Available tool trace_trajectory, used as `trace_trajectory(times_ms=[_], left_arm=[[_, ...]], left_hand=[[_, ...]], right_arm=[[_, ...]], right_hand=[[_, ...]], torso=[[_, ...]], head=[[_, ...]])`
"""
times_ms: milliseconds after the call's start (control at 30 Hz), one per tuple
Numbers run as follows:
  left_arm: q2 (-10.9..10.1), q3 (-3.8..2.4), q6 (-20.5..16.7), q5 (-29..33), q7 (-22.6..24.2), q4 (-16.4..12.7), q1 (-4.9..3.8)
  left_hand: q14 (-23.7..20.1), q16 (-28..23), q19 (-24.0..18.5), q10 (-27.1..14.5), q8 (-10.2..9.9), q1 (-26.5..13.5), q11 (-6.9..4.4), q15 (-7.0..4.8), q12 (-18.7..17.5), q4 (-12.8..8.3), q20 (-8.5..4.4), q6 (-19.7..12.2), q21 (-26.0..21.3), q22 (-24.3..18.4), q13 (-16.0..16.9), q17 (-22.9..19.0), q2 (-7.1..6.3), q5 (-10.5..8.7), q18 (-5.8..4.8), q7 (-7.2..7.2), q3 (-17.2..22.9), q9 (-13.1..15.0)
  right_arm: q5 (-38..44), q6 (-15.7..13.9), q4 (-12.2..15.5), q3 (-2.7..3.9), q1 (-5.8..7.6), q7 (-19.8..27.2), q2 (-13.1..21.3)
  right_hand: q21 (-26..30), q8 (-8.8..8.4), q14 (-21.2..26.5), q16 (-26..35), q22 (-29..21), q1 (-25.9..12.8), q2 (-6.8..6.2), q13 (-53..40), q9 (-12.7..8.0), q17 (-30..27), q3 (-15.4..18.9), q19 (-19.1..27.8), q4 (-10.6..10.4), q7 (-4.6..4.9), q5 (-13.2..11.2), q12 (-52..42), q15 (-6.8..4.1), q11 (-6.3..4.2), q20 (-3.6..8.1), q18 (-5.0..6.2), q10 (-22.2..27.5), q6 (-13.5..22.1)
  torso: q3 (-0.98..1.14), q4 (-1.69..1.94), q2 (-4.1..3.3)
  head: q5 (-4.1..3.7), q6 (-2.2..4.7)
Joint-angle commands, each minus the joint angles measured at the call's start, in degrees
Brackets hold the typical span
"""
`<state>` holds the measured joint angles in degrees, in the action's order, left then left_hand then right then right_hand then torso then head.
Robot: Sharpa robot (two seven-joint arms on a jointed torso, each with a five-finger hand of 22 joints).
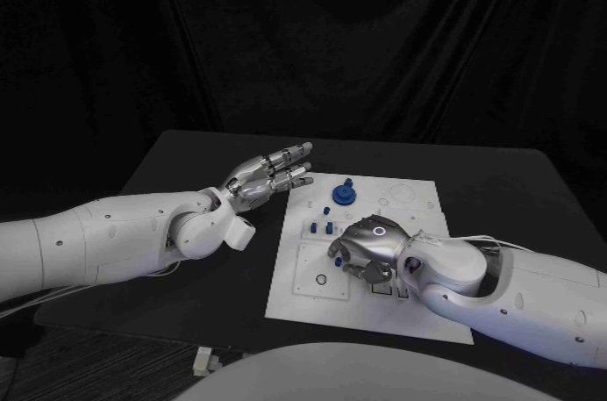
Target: Assemble the parts on the task board
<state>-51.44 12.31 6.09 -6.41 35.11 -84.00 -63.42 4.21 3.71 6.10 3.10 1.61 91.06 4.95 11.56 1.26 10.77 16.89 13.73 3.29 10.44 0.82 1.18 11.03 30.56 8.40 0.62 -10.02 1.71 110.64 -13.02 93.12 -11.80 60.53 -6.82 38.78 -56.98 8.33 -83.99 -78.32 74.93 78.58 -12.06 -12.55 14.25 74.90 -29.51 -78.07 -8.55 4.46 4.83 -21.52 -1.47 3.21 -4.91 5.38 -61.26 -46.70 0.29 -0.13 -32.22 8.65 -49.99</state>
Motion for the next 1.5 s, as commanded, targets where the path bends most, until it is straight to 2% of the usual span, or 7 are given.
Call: trace_trajectory(times_ms=[33,133,400,567,700,1000,1500], left_arm=[[0.09,-0.06,0.82,0.06,0.58,-0.05,0.09],[0.04,-0.06,0.82,0.06,0.56,-0.06,0.11],[-0.09,-0.06,0.65,0.06,0.54,-0.12,0.14],[0.00,-0.06,0.52,0.06,0.60,-0.17,0.15],[0.02,-0.06,0.50,0.06,0.62,-0.16,0.15],[-0.12,-0.06,0.33,0.06,0.57,-0.35,0.15],[0.01,-0.06,0.48,0.06,0.60,-0.28,0.16]], left_hand=[[-0.09,0.38,0.39,0.04,0.14,0.07,0.32,0.41,0.31,-0.19,0.01,-0.36,0.10,-0.10,0.06,0.07,0.69,0.27,-0.83,0.05,0.07,0.04],[-0.09,0.38,0.39,0.04,0.14,0.07,0.32,0.41,0.31,-0.19,0.01,-0.36,0.10,-0.10,0.06,0.07,0.69,0.27,-0.83,0.05,0.07,0.04],[-0.09,0.38,0.39,0.04,0.14,0.07,0.32,0.41,0.31,-0.19,0.01,-0.36,0.10,-0.10,0.06,0.07,0.69,0.27,-0.83,0.05,0.07,0.04],[-0.13,0.36,0.43,0.07,0.15,0.11,0.36,0.42,0.33,-0.26,0.01,-0.29,0.12,-0.07,0.07,0.06,0.72,0.28,-0.88,0.07,0.14,0.05],[-0.13,0.36,0.43,0.07,0.15,0.11,0.36,0.42,0.33,-0.26,0.01,-0.29,0.12,-0.07,0.07,0.06,0.72,0.28,-0.88,0.07,0.14,0.05],[-0.08,0.41,0.46,0.10,0.15,0.12,0.38,0.42,0.35,-0.29,0.00,-0.28,0.13,-0.05,0.08,0.08,0.73,0.30,-0.91,0.08,0.16,0.05],[-0.08,0.42,0.47,0.10,0.15,0.14,0.41,0.41,0.35,-0.34,0.00,-0.33,0.13,-0.06,0.08,0.08,0.74,0.36,-0.94,0.09,0.19,0.05]], right_arm=[[0.50,-2.57,1.01,0.00,0.19,-1.30,1.23],[0.50,-4.34,2.25,0.00,1.40,-1.30,2.86],[-1.52,-7.45,6.25,0.00,8.17,-1.93,9.46],[-2.17,-6.41,6.60,0.00,10.01,-2.90,12.96],[-3.15,-4.51,5.27,-0.01,10.04,-3.28,14.35],[-3.83,-2.28,2.27,-0.02,7.25,-3.24,15.12],[-3.93,-2.21,0.48,-0.03,5.44,-2.59,14.32]], right_hand=[[0.98,-1.22,-0.87,0.45,6.58,-0.40,-0.08,-0.19,-1.01,-0.24,2.13,0.67,-1.00,-0.67,-0.20,0.47,0.33,0.10,-0.07,0.90,1.04,2.42],[1.24,-1.50,-1.05,0.05,6.56,-0.23,-0.06,-0.33,-1.65,0.20,3.98,0.58,-1.98,-0.99,-0.72,0.61,0.35,0.33,-0.10,0.92,1.97,3.14],[0.32,-0.41,-1.88,-1.18,6.90,-1.45,0.38,-1.22,-2.84,1.52,9.98,-0.67,-6.69,-1.33,-1.85,0.05,-0.29,0.54,0.50,0.70,5.09,1.70],[-0.42,-0.01,-2.22,-1.78,7.13,-2.70,0.57,-1.44,-3.29,2.19,12.54,-1.21,-8.01,-1.58,-1.95,0.10,-0.37,0.66,0.56,0.57,6.90,1.02],[-1.19,0.68,-2.45,-2.15,7.35,-3.22,0.81,-1.01,-3.49,2.62,14.32,-1.68,-8.08,-1.29,-2.01,1.21,-0.28,0.98,0.55,0.40,9.22,-0.45],[-1.98,0.98,-2.81,-2.72,7.55,-2.41,1.02,-0.21,-3.79,3.28,15.21,-2.21,-8.06,-1.50,-1.99,2.54,-0.24,1.17,0.52,0.28,10.87,-2.08],[-2.27,0.56,-2.80,-2.55,7.62,-1.65,1.02,0.01,-4.14,3.05,15.39,-2.40,-7.99,-1.16,-2.01,2.64,-0.25,1.13,0.52,0.23,10.49,-1.86]], torso=[[0.01,-0.01,0.00],[0.01,0.00,-0.02],[0.00,-0.07,0.04],[0.01,-0.05,0.05],[0.02,0.01,0.05],[-0.12,0.07,0.08],[0.02,-0.05,-0.05]], head=[[0.06,-0.01],[0.15,-0.01],[0.16,-0.01],[0.09,-0.01],[0.00,-0.01],[0.09,-0.01],[0.19,-0.01]])
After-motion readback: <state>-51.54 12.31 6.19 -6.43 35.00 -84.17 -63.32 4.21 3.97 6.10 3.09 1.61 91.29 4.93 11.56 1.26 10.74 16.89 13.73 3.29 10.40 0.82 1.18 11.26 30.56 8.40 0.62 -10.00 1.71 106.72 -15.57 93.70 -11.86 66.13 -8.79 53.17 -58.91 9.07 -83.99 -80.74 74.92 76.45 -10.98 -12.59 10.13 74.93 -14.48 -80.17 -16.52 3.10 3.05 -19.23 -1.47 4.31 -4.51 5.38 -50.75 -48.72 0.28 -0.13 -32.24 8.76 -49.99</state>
